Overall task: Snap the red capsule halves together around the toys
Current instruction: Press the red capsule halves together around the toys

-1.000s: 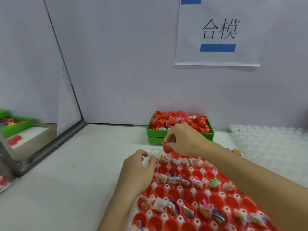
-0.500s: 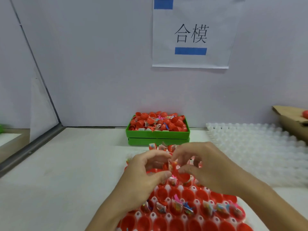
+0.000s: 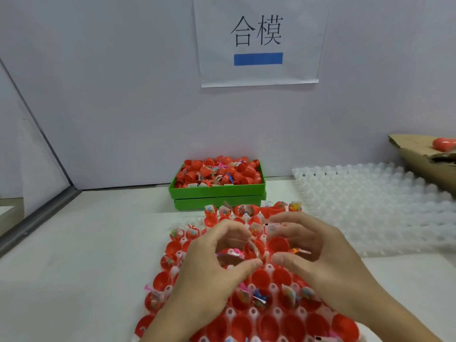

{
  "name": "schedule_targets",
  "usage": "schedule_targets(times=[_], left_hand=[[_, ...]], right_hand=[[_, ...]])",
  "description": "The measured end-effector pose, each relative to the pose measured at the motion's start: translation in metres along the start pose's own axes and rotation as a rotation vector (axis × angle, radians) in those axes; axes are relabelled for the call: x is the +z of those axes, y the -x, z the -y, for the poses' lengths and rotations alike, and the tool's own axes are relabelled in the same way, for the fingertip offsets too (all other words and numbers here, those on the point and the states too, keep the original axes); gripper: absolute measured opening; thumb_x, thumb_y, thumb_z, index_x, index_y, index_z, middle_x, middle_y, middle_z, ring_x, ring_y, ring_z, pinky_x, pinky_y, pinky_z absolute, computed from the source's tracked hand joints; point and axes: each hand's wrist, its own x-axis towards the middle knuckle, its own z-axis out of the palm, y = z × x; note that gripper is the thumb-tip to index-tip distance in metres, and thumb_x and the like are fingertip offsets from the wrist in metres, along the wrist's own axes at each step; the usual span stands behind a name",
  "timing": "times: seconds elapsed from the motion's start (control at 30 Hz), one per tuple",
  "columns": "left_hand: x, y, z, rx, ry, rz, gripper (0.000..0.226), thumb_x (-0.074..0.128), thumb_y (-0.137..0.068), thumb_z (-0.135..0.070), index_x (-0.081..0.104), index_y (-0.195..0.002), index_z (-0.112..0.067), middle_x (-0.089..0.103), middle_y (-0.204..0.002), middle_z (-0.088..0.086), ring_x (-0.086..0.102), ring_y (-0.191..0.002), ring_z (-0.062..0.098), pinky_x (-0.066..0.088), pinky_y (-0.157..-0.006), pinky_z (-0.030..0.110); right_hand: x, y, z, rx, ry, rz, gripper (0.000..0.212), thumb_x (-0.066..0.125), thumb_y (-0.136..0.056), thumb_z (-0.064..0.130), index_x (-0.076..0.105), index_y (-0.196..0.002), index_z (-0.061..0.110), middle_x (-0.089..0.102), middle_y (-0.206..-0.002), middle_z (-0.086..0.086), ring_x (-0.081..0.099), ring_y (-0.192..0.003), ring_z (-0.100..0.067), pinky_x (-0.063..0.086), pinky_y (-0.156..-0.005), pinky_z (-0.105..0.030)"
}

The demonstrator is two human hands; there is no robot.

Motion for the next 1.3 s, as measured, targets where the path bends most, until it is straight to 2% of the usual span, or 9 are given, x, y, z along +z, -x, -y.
schedule_targets(times=[0.13, 0.27, 0.37, 0.47, 0.6, 0.7, 0.9, 1.03, 1.3], left_hand=[[0.003, 0.001, -0.001, 0.042, -0.061, -0.036, 0.033, 0.087, -0.071, -0.016, 0.069, -0.091, -0.035, 0.071, -0.094, -0.018, 0.067, -0.09, 0.004, 0.056, -0.071, 0.017], [0.003, 0.002, -0.006, 0.092, -0.092, -0.075, 0.032, 0.077, -0.069, -0.038, 0.071, -0.099, -0.047, 0.07, -0.1, -0.026, 0.068, -0.084, 0.002, 0.055, -0.067, 0.015], [0.005, 0.003, -0.007, 0.148, -0.165, -0.075, 0.041, 0.081, -0.073, -0.029, 0.068, -0.103, -0.054, 0.067, -0.106, -0.031, 0.065, -0.08, -0.004, 0.052, -0.067, 0.012], [0.007, 0.004, -0.006, 0.163, -0.204, -0.097, 0.054, 0.085, -0.073, -0.019, 0.064, -0.108, -0.053, 0.065, -0.105, -0.032, 0.061, -0.075, -0.008, 0.051, -0.064, 0.011], [0.006, 0.003, -0.006, 0.18, -0.22, -0.126, 0.039, 0.086, -0.072, -0.023, 0.069, -0.103, -0.041, 0.068, -0.101, -0.023, 0.06, -0.067, 0.004, 0.052, -0.061, 0.02], [0.007, 0.003, -0.007, 0.222, -0.252, -0.113, 0.037, 0.086, -0.073, -0.014, 0.074, -0.101, -0.034, 0.069, -0.102, -0.022, 0.06, -0.075, -0.004, 0.048, -0.064, 0.011], [0.008, 0.003, -0.005, 0.25, -0.335, -0.13, 0.041, 0.083, -0.075, -0.012, 0.073, -0.111, -0.029, 0.065, -0.108, -0.027, 0.059, -0.105, -0.009, 0.045, -0.089, 0.008], [0.009, 0.005, -0.01, 0.215, -0.273, -0.103, 0.058, 0.085, -0.074, -0.011, 0.057, -0.11, -0.047, 0.067, -0.105, -0.026, 0.057, -0.105, -0.018, 0.044, -0.079, 0.002], [0.009, 0.004, -0.005, 0.185, -0.114, -0.098, 0.041, 0.083, -0.073, -0.004, 0.068, -0.101, -0.03, 0.071, -0.101, -0.021, 0.067, -0.098, -0.003, 0.051, -0.077, 0.009]], right_hand=[[0.0, 0.0, -0.001, -0.032, -0.055, -0.083, 0.05, 0.088, -0.066, 0.01, 0.071, -0.1, 0.042, 0.075, -0.095, 0.006, 0.072, -0.088, -0.016, 0.059, -0.082, -0.041], [0.004, 0.001, 0.0, -0.078, -0.094, -0.13, 0.037, 0.085, -0.059, 0.025, 0.077, -0.092, 0.039, 0.074, -0.092, 0.004, 0.07, -0.081, -0.029, 0.059, -0.076, -0.047], [0.007, 0.003, 0.002, -0.118, -0.117, -0.114, 0.037, 0.084, -0.062, 0.019, 0.078, -0.095, 0.035, 0.071, -0.099, 0.006, 0.067, -0.074, -0.014, 0.058, -0.069, -0.036], [0.01, 0.004, 0.001, -0.142, -0.086, -0.082, 0.044, 0.083, -0.069, 0.001, 0.078, -0.097, 0.035, 0.069, -0.101, 0.005, 0.057, -0.062, -0.006, 0.051, -0.061, -0.024], [0.013, 0.003, -0.002, -0.146, -0.1, -0.141, 0.045, 0.083, -0.07, -0.002, 0.077, -0.096, 0.034, 0.072, -0.094, 0.006, 0.069, -0.085, -0.012, 0.057, -0.069, -0.027], [0.015, 0.003, -0.005, -0.122, -0.157, -0.136, 0.043, 0.082, -0.07, -0.004, 0.077, -0.094, 0.032, 0.074, -0.094, 0.007, 0.072, -0.081, -0.012, 0.058, -0.069, -0.024], [0.014, 0.004, -0.008, -0.13, -0.168, -0.084, 0.044, 0.078, -0.073, -0.01, 0.079, -0.102, 0.023, 0.071, -0.102, 0.005, 0.072, -0.085, -0.019, 0.058, -0.074, -0.023], [0.015, 0.005, -0.007, -0.163, -0.046, -0.108, 0.046, 0.079, -0.073, -0.007, 0.079, -0.102, 0.03, 0.072, -0.102, 0.011, 0.07, -0.085, -0.016, 0.058, -0.073, -0.026], [0.015, 0.005, -0.005, -0.177, -0.04, -0.104, 0.044, 0.081, -0.072, -0.005, 0.079, -0.103, 0.025, 0.073, -0.104, 0.008, 0.071, -0.088, -0.018, 0.058, -0.073, -0.037]])
